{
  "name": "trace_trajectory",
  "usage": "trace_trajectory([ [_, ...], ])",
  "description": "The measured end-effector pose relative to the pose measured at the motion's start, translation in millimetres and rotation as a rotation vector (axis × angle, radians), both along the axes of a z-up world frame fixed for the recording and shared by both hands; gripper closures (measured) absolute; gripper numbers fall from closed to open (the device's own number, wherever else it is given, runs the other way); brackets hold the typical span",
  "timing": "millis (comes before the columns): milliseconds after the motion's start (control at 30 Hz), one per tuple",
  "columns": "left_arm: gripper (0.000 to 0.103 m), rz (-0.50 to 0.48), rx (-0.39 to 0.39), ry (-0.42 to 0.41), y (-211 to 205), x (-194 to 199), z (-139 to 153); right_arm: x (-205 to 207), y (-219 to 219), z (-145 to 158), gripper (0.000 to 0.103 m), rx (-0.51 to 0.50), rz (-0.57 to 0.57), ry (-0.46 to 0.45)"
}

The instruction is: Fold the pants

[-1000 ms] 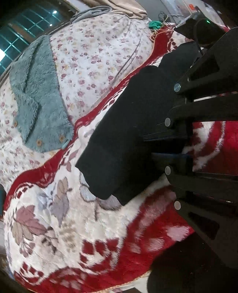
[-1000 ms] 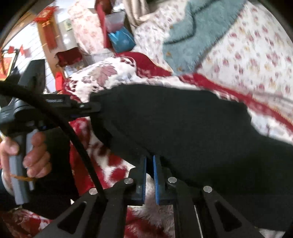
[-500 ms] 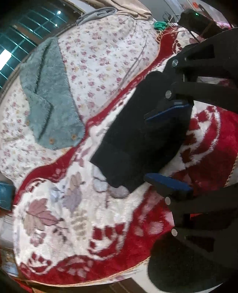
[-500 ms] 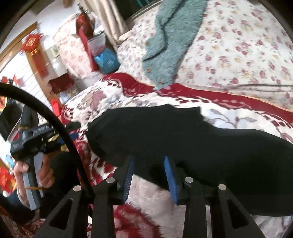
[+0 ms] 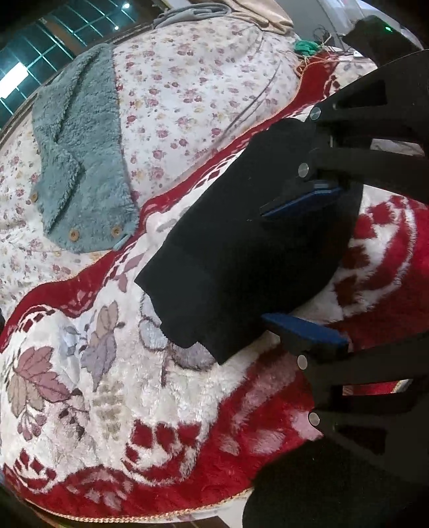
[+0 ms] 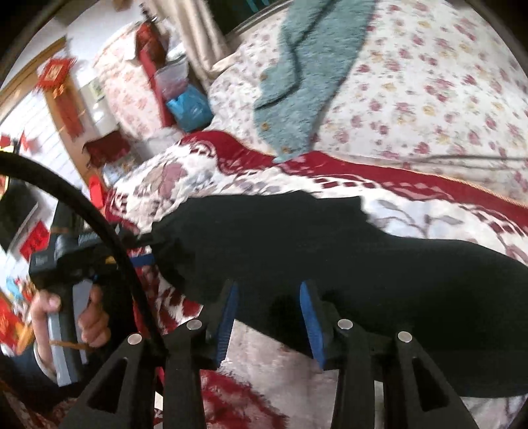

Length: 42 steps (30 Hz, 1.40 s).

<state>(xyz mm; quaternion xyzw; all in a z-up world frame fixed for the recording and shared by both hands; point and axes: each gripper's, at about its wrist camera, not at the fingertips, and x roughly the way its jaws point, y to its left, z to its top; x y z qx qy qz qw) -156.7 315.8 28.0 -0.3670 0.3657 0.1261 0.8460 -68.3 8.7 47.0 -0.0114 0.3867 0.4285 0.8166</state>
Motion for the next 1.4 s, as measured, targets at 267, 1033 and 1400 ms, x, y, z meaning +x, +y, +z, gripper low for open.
trace_trajectory([
  [267, 0.068, -0.012, 0.091, 0.030, -4, 5, -6, 6, 9, -22, 0.065, 0.031, -0.009, 0.098],
  [1033, 0.043, -0.422, 0.226, -0.106, -138, 45, 60, -5, -263, 20, 0.054, 0.081, -0.683, 0.119],
  [1400, 0.043, -0.921, 0.131, -0.072, -300, 152, 46, 10, -358, -13, 0.041, 0.290, -0.946, 0.305],
])
